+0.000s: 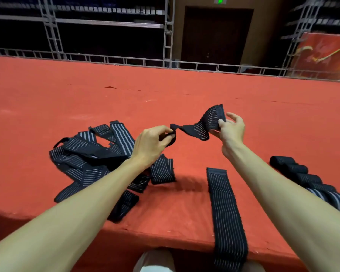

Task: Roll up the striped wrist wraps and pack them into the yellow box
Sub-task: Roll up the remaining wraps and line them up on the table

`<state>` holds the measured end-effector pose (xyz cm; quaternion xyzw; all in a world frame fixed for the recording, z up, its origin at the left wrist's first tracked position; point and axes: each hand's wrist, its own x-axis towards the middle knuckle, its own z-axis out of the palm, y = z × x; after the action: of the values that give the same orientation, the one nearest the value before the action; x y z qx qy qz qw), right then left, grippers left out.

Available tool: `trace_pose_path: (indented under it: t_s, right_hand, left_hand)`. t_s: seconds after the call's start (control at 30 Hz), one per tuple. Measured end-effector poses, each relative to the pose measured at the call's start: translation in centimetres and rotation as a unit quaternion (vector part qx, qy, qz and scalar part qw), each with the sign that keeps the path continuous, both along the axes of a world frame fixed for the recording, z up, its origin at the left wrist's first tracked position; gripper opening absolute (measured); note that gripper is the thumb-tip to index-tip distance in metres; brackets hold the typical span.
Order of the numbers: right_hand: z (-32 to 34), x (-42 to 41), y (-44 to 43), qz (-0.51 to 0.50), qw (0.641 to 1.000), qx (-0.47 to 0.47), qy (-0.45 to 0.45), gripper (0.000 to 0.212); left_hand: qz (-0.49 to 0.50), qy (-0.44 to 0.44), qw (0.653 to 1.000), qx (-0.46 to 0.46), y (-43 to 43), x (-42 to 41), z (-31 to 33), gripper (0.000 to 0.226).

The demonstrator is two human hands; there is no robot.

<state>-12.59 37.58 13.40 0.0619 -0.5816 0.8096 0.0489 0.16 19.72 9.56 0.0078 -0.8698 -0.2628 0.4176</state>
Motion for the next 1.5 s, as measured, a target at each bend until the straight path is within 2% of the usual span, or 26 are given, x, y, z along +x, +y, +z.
trace_pose_path:
  t_s: [0.1, 0.17, 0.2, 0.27, 0.33, 0.4, 0.47, 0.53, 0.6, 0.67, 0.7, 0.73, 0.83, 0.9, 0.97, 1.0, 1.07, 1.17, 1.27, 1.4, 1.5]
  right_hand:
    - [0.0, -0.1, 0.6, -0.011, 1.000, 0.007, -0.001, 0.029]
    - [-0.6, -0.3, 0.9, -0.018, 1.000, 0.019, -0.002, 0.026]
    - [-0.9, -0.3, 1.1, -0.021, 0.999, 0.036, -0.002, 0.024]
    - [-2.4, -0.2, 1.6, -0.013, 0.994, 0.108, -0.011, 0.022]
    - [-4.6, 0.2, 2.0, 0.026, 0.982, 0.186, -0.033, 0.019]
    - [-6.9, 0.3, 2.4, 0.050, 0.962, 0.264, -0.042, 0.014]
    - [-8.7, 0.4, 2.7, 0.066, 0.938, 0.339, -0.027, 0.009]
    - [-9.7, 0.6, 2.3, 0.103, 0.921, 0.376, -0.013, 0.008]
    - [-10.3, 0.8, 1.5, 0.145, 0.895, 0.423, 0.008, 0.008]
    - [-10.6, 1.2, 0.8, 0.169, 0.850, 0.494, 0.061, 0.005]
    - [-11.1, 1.4, 0.4, 0.179, 0.833, 0.515, 0.090, 0.002]
    - [-11.3, 1.7, 0.2, 0.187, 0.821, 0.525, 0.122, 0.008]
    - [-12.1, 2.3, -0.5, 0.263, 0.785, 0.534, 0.169, 0.034]
    - [-12.3, 2.8, -1.0, 0.341, 0.735, 0.566, 0.155, 0.043]
    - [-12.8, 3.6, -1.6, 0.376, 0.686, 0.608, 0.138, 0.041]
    - [-13.1, 3.9, -1.9, 0.375, 0.679, 0.617, 0.136, 0.038]
    - [-13.9, 4.2, -2.3, 0.360, 0.692, 0.612, 0.134, 0.031]
    - [-14.5, 4.1, -2.3, 0.367, 0.704, 0.594, 0.128, 0.020]
    - [-14.6, 3.9, -2.3, 0.414, 0.696, 0.575, 0.114, 0.020]
    - [-14.5, 4.2, -3.1, 0.435, 0.692, 0.569, 0.091, 0.029]
    - [-14.7, 4.7, -3.9, 0.410, 0.709, 0.568, 0.080, 0.038]
  left_hand:
    - [-0.039, 0.051, 0.998, -0.003, 1.4, 0.2, 0.4, 0.014]
    - [-0.059, 0.038, 0.997, 0.018, 2.9, 0.2, -0.6, 0.013]
    - [-0.063, -0.008, 0.998, 0.021, 3.6, 0.1, -1.6, 0.012]
    - [-0.055, -0.154, 0.986, -0.024, 4.6, 0.1, -4.8, 0.015]
    - [-0.074, -0.290, 0.952, -0.067, 5.0, 1.0, -8.3, 0.022]
    - [-0.142, -0.387, 0.910, -0.052, 4.9, 1.9, -10.6, 0.033]
    - [-0.187, -0.426, 0.885, 0.005, 4.1, 2.7, -11.0, 0.044]
    - [-0.200, -0.412, 0.879, 0.130, 2.9, 2.9, -10.5, 0.035]
    - [-0.165, -0.353, 0.901, 0.192, 1.2, 2.6, -10.4, 0.021]
    - [-0.080, -0.309, 0.935, 0.153, -0.3, 2.3, -10.8, 0.026]
    - [-0.052, -0.301, 0.943, 0.132, -0.9, 2.1, -11.5, 0.027]
    - [-0.044, -0.295, 0.948, 0.115, -1.1, 2.0, -11.7, 0.027]
    - [-0.082, -0.298, 0.946, 0.094, -1.6, 1.2, -13.0, 0.029]
    - [-0.094, -0.317, 0.939, 0.092, -2.0, 0.6, -13.7, 0.033]
    - [-0.095, -0.333, 0.929, 0.127, -2.5, 0.3, -14.3, 0.041]
    - [-0.098, -0.336, 0.923, 0.160, -2.7, 0.3, -14.5, 0.049]
    - [-0.100, -0.339, 0.913, 0.202, -3.0, 0.4, -14.7, 0.066]
    - [-0.117, -0.337, 0.917, 0.176, -3.5, 0.5, -14.5, 0.077]
    - [-0.137, -0.339, 0.917, 0.158, -3.9, 0.3, -14.6, 0.080]
    - [-0.142, -0.320, 0.917, 0.193, -4.2, 0.4, -15.3, 0.076]
    - [-0.135, -0.300, 0.920, 0.213, -4.3, 0.5, -15.8, 0.073]
